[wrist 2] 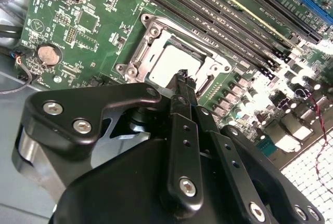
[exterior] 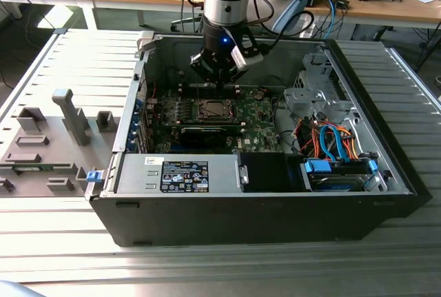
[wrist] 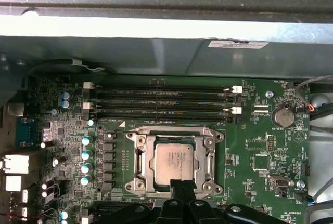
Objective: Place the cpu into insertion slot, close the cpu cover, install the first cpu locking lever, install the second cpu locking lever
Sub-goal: 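Install the first cpu locking lever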
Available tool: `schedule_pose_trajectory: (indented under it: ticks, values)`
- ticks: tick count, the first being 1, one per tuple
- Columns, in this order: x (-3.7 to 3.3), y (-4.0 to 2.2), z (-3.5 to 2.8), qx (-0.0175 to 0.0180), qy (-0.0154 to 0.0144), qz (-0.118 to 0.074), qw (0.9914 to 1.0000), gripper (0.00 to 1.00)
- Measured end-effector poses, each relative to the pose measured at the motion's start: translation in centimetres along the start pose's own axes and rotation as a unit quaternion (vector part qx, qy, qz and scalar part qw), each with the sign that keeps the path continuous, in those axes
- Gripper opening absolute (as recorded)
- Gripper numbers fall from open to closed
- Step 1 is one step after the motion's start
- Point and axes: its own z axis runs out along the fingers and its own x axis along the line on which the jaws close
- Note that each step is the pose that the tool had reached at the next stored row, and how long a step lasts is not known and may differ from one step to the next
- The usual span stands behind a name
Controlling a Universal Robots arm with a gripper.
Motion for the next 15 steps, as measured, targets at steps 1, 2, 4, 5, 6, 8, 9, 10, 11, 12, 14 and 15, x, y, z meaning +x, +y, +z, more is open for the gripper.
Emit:
schedule_pose_trajectory:
  ticks: [1,2,4,5,6,8,9,10,11,12,14,15]
  values:
    - [0.00,0.00,0.00,0.0000,0.0000,-0.002,1.00000,0.11]
    - [0.00,0.00,0.00,0.0000,-0.0001,-0.005,0.99999,0.11]
    - [0.00,0.00,0.00,-0.0001,-0.0002,-0.013,0.99992,0.11]
    - [0.00,0.00,0.00,-0.0001,-0.0002,-0.017,0.99986,0.11]
    - [0.00,0.00,0.00,-0.0002,-0.0003,-0.023,0.99974,0.11]
    - [0.00,0.00,0.00,-0.0002,-0.0004,-0.026,0.99965,0.11]
    - [0.00,0.00,0.00,-0.0002,-0.0004,-0.027,0.99964,0.11]
    - [0.00,0.00,0.00,-0.0002,-0.0004,-0.027,0.99964,0.11]
    - [0.00,0.00,0.00,-0.0002,-0.0004,-0.027,0.99964,0.11]
    - [0.00,0.00,0.00,-0.0002,-0.0004,-0.027,0.99964,0.11]
    - [0.00,0.00,0.00,-0.0002,-0.0004,-0.027,0.99964,0.11]
    - [0.00,0.00,0.00,-0.0005,-0.0004,-0.027,0.99964,0.11]
